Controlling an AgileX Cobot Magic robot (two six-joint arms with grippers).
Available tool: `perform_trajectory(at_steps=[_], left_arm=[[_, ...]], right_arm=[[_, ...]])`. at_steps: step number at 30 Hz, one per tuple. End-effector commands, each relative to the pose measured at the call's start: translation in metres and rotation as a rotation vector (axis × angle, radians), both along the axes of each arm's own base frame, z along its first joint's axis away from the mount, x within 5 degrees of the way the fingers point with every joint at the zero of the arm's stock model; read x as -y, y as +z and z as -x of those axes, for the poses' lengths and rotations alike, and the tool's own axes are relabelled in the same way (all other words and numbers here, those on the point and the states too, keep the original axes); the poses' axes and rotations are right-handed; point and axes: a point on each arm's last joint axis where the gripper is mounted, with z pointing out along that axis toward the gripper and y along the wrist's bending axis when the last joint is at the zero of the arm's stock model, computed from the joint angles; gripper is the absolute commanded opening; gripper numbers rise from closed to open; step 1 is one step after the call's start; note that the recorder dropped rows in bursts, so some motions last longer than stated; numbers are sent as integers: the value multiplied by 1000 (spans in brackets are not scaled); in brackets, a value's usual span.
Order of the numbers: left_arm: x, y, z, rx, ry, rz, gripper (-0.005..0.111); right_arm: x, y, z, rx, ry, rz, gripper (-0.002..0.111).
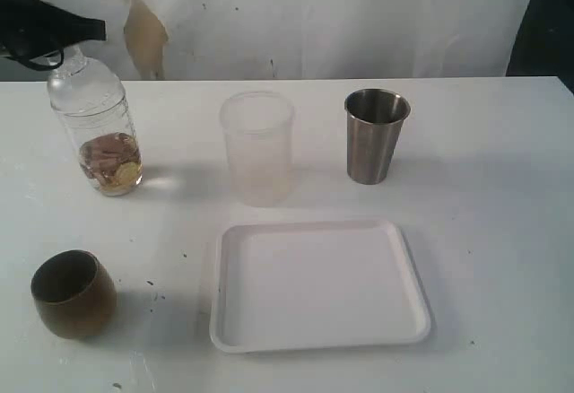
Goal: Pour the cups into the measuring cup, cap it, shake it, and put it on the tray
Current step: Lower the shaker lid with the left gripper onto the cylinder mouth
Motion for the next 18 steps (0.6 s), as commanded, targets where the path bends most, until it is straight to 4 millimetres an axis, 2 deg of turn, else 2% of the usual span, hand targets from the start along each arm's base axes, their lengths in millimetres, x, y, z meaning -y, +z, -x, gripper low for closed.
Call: perform_trajectory(at_steps=[1, 8, 13, 18], left_arm=[[7, -6, -3, -11, 2, 35, 0], [33, -29, -8, -50, -73, -6, 0], [34, -47, -8, -111, -84, -32, 0], [33, -51, -5, -147, -103, -63, 0]], right_arm=[[0, -2, 0, 0, -2, -4, 0], [0, -2, 0, 0, -2, -4, 0], [0, -2, 0, 0, -2, -4, 0], [0, -2, 0, 0, -2, -4, 0]])
